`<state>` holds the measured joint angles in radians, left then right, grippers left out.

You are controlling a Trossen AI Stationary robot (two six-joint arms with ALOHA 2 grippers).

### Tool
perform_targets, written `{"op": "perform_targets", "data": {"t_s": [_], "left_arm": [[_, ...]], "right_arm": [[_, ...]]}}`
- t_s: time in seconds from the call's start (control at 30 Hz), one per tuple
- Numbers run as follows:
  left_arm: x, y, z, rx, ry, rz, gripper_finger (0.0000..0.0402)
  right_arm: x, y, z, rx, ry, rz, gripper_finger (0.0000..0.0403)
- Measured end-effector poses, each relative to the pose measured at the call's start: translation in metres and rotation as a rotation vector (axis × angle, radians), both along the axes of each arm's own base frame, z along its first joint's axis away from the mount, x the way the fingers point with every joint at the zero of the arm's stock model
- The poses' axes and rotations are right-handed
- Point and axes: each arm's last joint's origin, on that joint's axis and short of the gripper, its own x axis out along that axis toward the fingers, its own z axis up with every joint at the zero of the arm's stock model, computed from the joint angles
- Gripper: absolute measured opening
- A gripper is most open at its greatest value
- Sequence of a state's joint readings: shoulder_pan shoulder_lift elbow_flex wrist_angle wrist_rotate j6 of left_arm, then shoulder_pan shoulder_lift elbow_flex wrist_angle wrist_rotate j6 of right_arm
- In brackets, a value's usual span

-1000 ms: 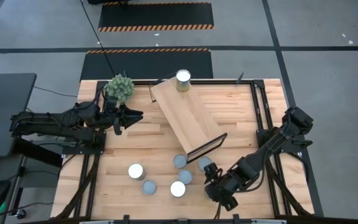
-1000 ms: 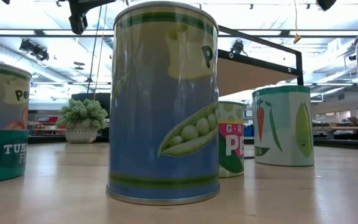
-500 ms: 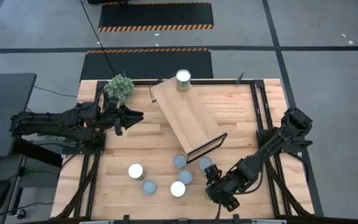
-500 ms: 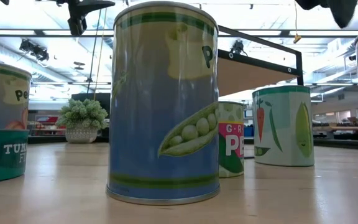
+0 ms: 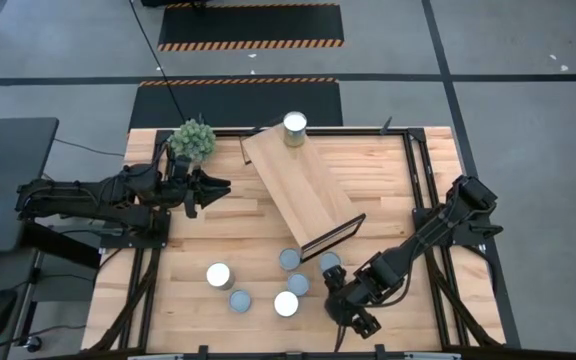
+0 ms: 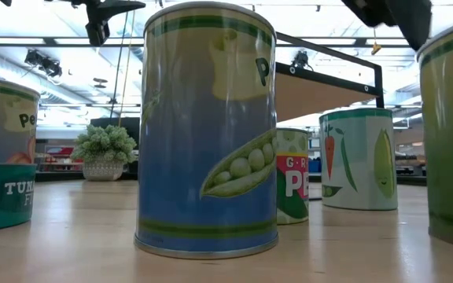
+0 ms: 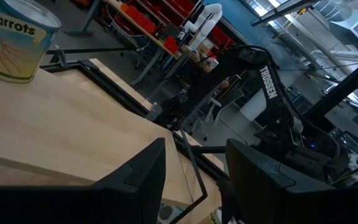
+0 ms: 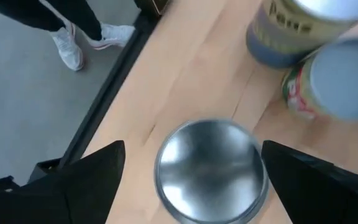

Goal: Pick and place cans onto a shelf
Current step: Put the yellow-green can on the shelf

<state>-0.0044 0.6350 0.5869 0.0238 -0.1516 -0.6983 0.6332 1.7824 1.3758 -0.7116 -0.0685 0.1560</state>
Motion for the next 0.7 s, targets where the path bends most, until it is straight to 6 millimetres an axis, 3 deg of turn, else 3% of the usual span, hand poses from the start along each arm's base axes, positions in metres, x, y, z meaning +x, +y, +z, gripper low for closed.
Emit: {"op": "perform_targets", "data": {"t_s": [0.27, 0.7], "left_arm": [[0.0, 0.0, 0.0, 0.001, -0.001, 0.0, 0.0174], [0.0, 0.0, 0.0, -0.016, -0.004, 0.0, 0.0174]], "right_arm": [[-0.005, 0.004, 0.003, -0.106, -0.058, 0.058, 0.0381], [-0.009, 0.002, -0.01, -0.215, -0.102, 0.092, 0.0379]]}}
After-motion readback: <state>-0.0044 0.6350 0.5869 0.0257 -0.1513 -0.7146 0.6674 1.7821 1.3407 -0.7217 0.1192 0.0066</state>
